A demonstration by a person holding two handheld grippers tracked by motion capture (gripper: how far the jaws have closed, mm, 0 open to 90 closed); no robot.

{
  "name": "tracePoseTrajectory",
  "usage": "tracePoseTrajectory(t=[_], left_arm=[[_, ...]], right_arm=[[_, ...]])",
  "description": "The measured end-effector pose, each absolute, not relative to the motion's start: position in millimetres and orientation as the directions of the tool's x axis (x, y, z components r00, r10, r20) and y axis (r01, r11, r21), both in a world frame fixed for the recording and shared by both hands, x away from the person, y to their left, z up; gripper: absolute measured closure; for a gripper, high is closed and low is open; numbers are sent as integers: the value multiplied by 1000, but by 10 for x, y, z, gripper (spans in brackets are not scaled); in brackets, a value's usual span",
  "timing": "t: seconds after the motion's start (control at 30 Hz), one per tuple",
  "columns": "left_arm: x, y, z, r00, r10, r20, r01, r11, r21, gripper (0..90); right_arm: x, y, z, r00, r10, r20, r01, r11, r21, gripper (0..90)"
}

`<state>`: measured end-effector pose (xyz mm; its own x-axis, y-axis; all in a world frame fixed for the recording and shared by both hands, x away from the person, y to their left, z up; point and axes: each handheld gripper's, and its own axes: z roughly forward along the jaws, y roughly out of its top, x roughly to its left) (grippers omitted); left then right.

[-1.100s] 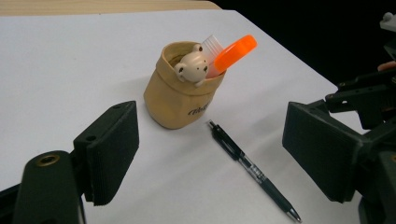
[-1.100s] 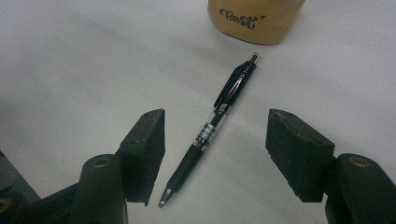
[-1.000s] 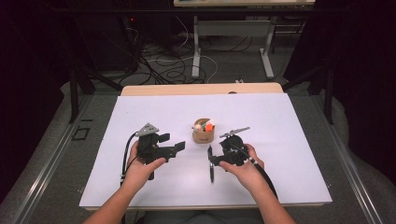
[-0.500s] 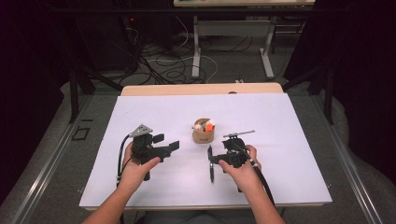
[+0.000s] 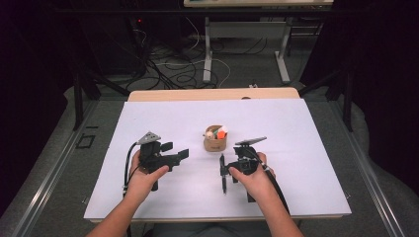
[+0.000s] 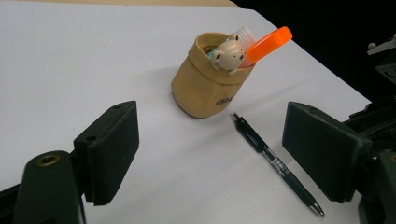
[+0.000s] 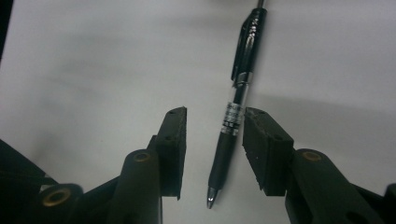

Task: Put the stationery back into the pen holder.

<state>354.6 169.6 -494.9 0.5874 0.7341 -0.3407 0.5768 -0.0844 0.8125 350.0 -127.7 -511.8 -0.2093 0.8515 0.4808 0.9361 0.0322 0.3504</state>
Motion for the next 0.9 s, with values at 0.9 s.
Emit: tracePoseTrajectory(t=[0.9], left_arm=[[3544, 1661, -4990, 593, 734, -331, 585, -110, 804, 193]], right_arm=[[3609, -1186, -5374, -74, 869, 488, 986, -10, 169, 719]])
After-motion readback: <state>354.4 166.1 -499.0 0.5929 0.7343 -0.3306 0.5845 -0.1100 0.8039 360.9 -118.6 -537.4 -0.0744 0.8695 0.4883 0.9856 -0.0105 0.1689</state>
